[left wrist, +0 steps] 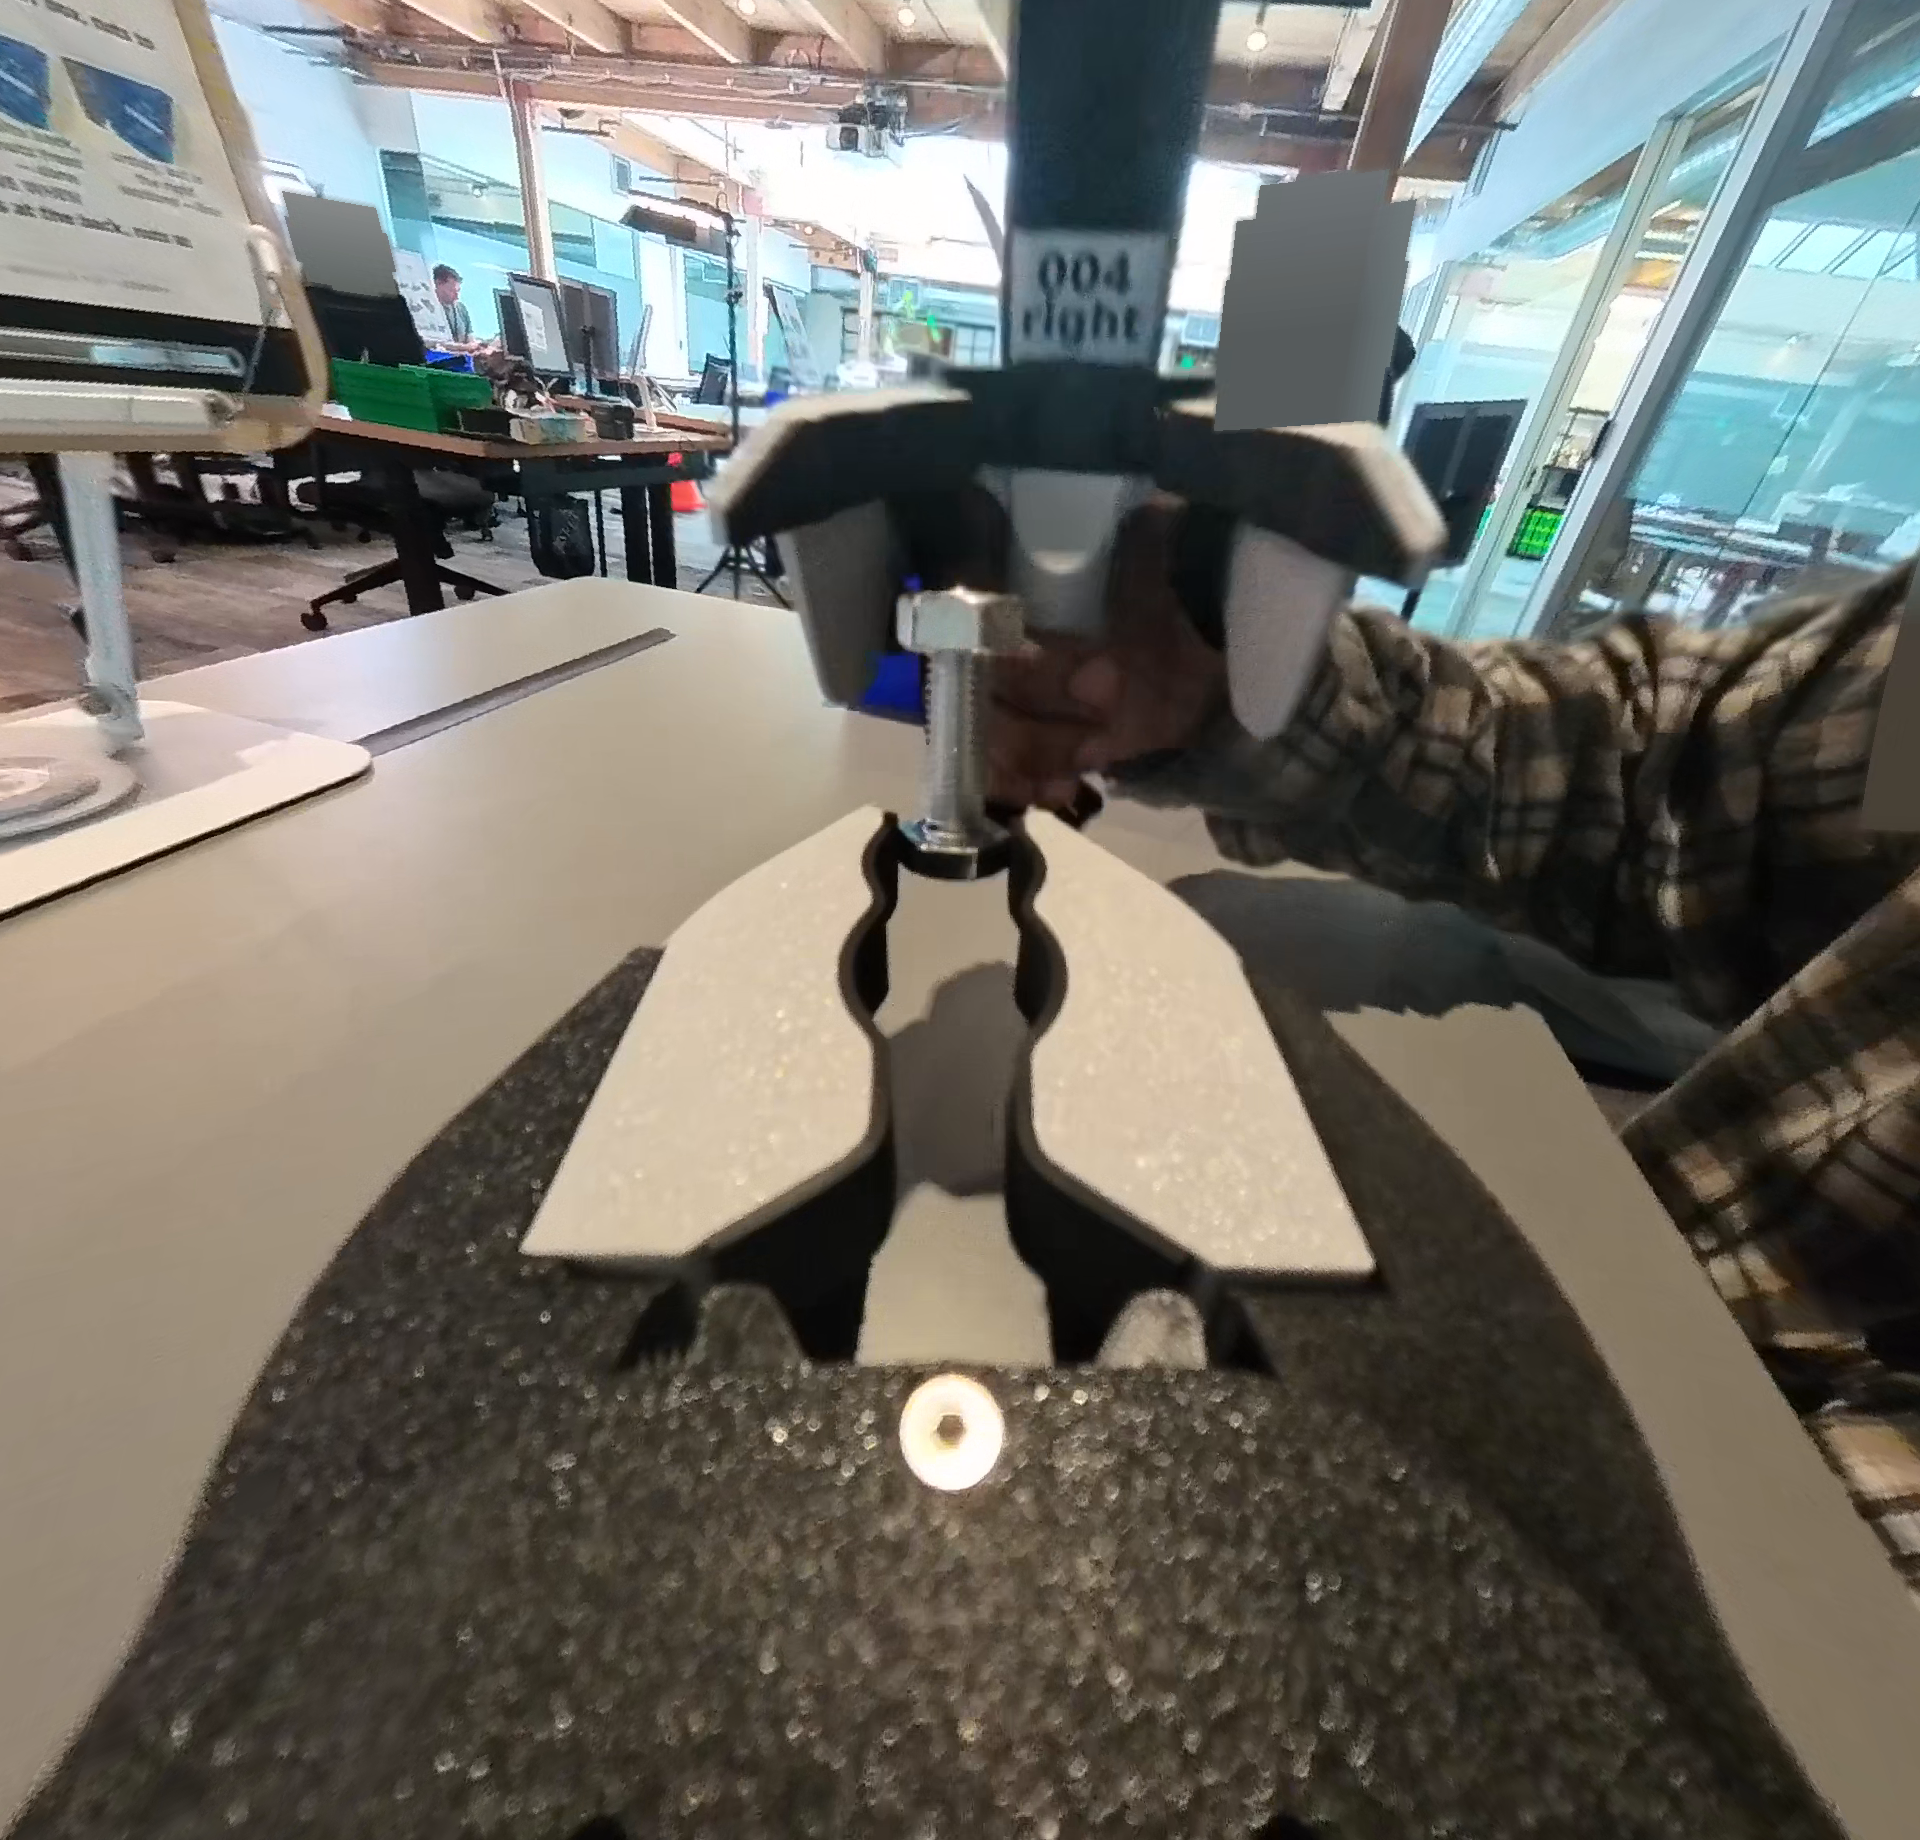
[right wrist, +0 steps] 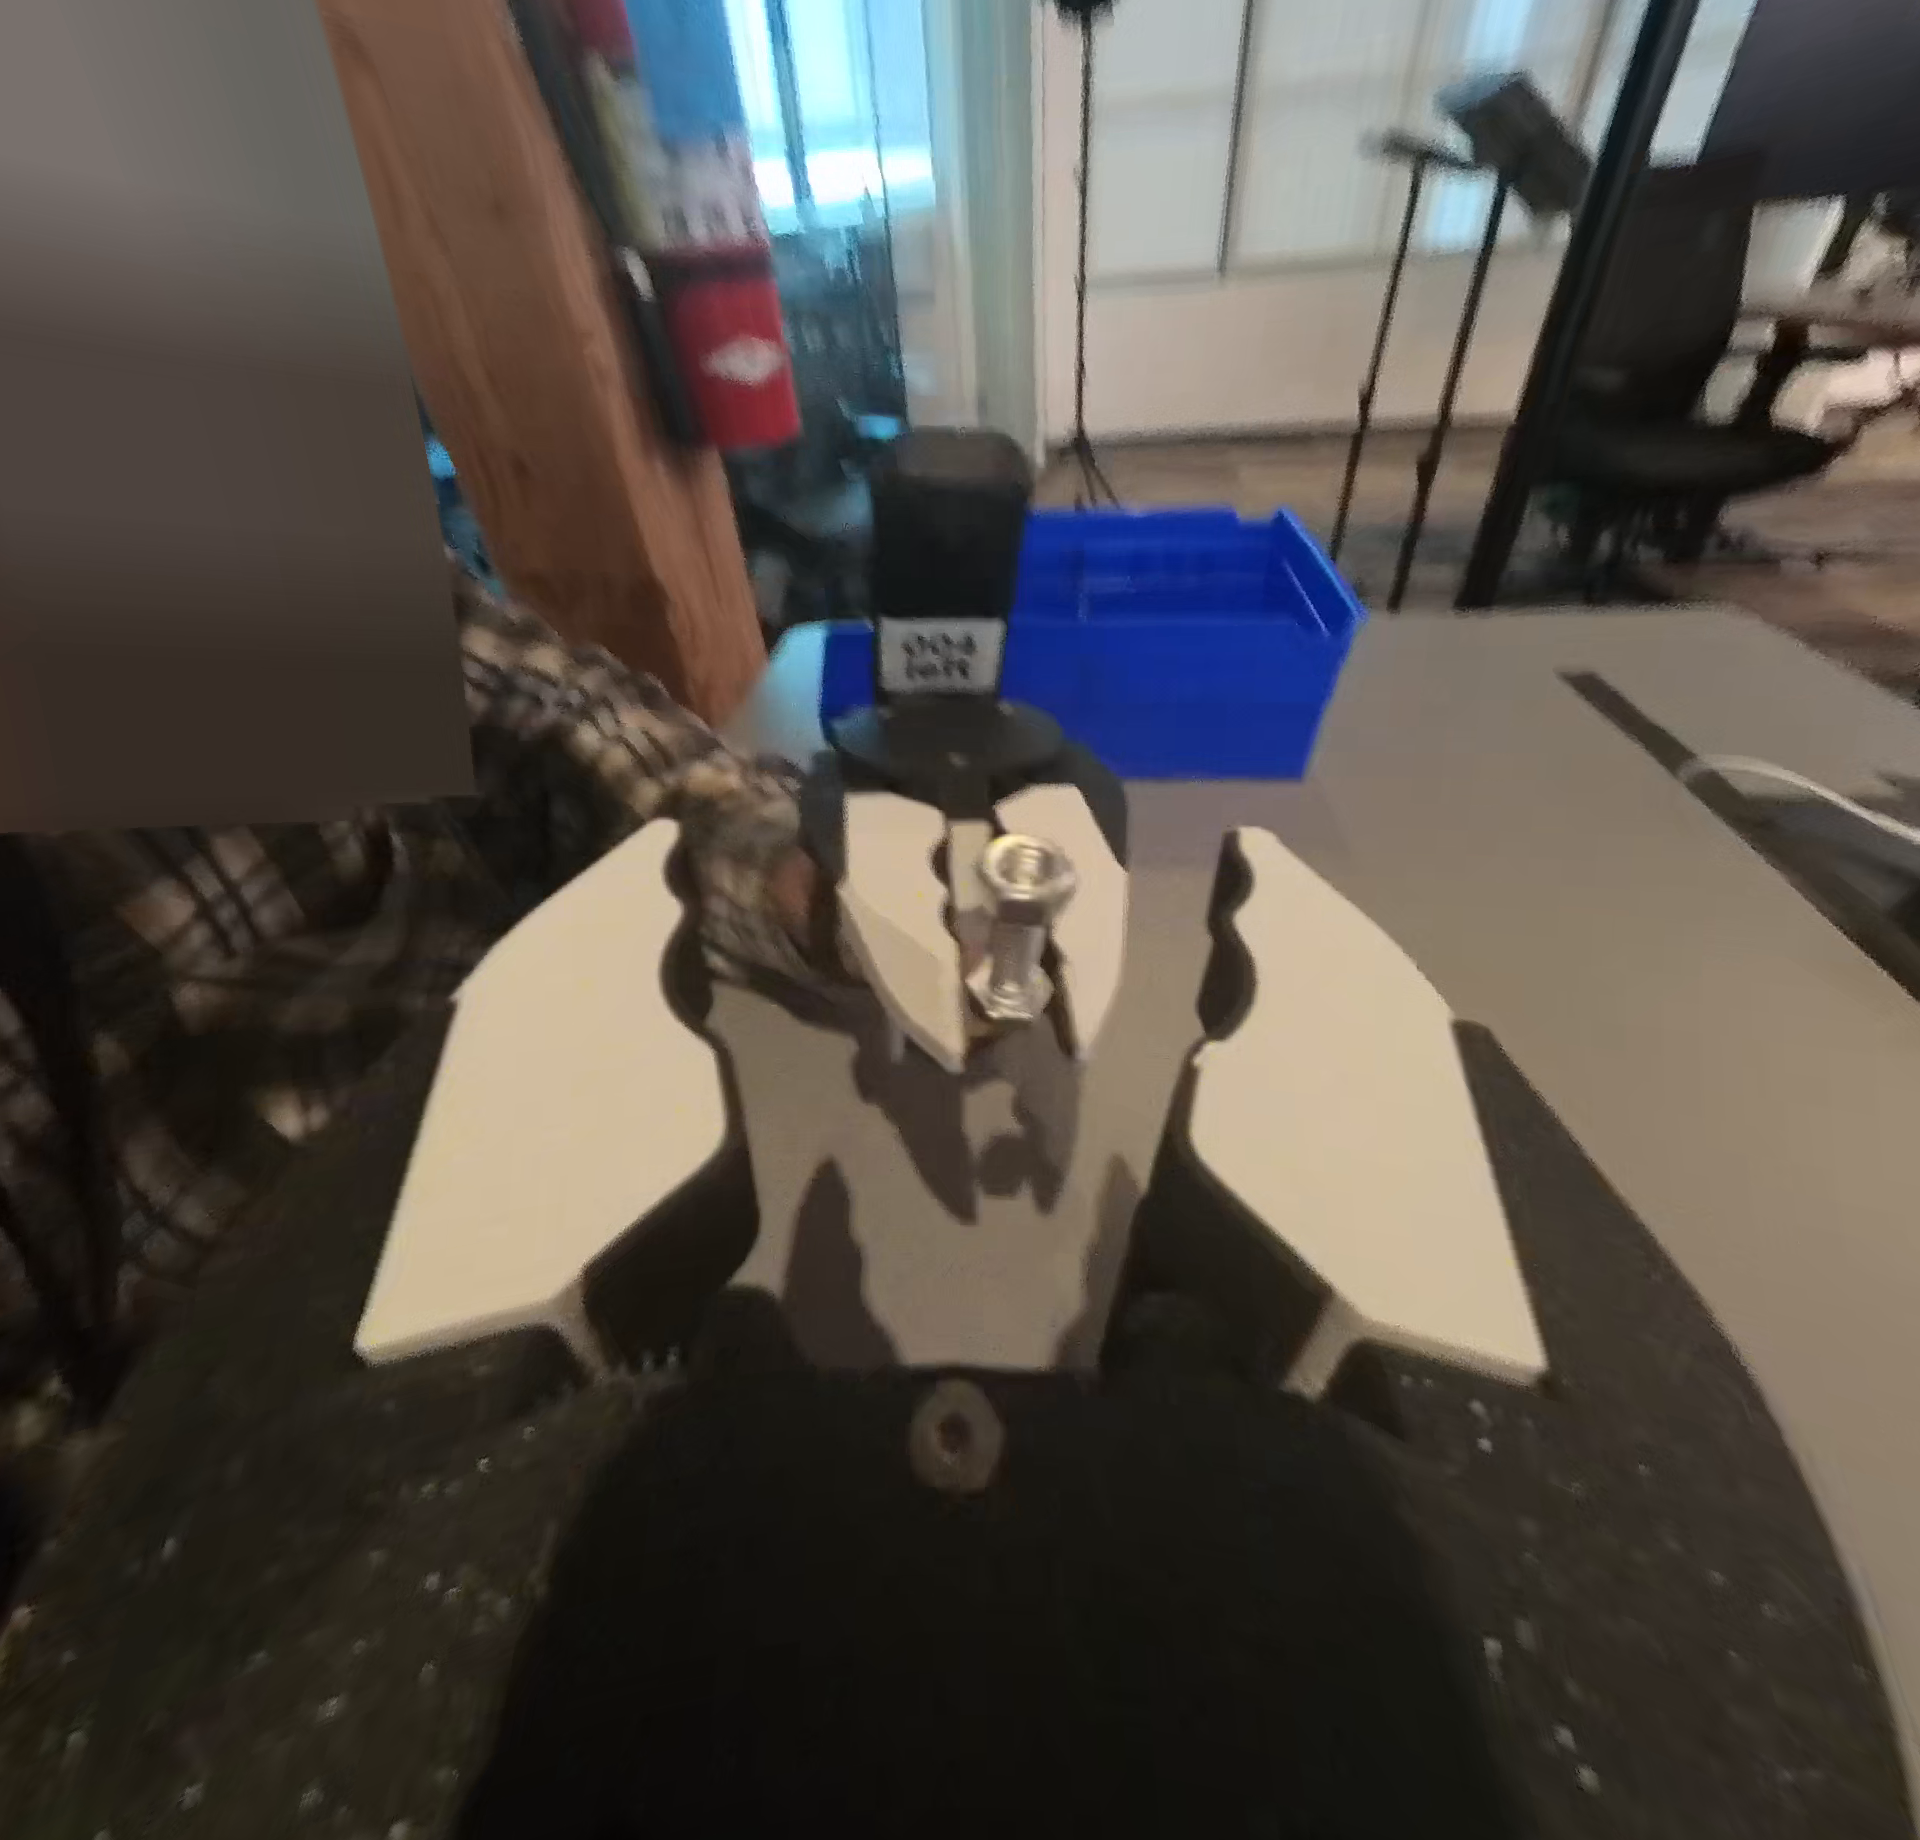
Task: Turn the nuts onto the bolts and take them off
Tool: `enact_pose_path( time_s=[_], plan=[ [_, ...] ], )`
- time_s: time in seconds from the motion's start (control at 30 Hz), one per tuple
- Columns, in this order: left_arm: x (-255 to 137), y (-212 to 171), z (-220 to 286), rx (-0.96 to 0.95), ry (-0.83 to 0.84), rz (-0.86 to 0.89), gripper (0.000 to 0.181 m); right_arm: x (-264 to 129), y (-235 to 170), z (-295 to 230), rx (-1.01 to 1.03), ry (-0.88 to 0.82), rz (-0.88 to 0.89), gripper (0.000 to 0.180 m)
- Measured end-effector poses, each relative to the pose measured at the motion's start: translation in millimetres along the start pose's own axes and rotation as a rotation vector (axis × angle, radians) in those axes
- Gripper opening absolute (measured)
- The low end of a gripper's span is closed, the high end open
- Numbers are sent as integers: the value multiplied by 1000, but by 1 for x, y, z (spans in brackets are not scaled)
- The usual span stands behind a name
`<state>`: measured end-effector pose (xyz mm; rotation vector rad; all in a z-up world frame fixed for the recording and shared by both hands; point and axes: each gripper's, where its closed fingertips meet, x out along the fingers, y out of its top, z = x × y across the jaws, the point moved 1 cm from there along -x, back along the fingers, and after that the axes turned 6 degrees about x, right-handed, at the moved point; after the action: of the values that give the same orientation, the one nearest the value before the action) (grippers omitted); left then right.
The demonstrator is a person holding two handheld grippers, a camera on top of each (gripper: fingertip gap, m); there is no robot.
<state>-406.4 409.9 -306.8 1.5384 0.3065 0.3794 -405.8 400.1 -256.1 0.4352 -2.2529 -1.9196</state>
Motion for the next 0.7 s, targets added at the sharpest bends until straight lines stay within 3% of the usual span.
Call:
enact_pose_path(
  time_s=[0.2, 0.7],
  plan=[
    [-2, 2, -4, -56, -3, 27, 19, 19, -7, -14, 9, 57, 116, 106],
    [-4, 6, -6, -65, 11, 33, 19, 18, -7, -16, -18, 41, 90, 102]
  ],
)
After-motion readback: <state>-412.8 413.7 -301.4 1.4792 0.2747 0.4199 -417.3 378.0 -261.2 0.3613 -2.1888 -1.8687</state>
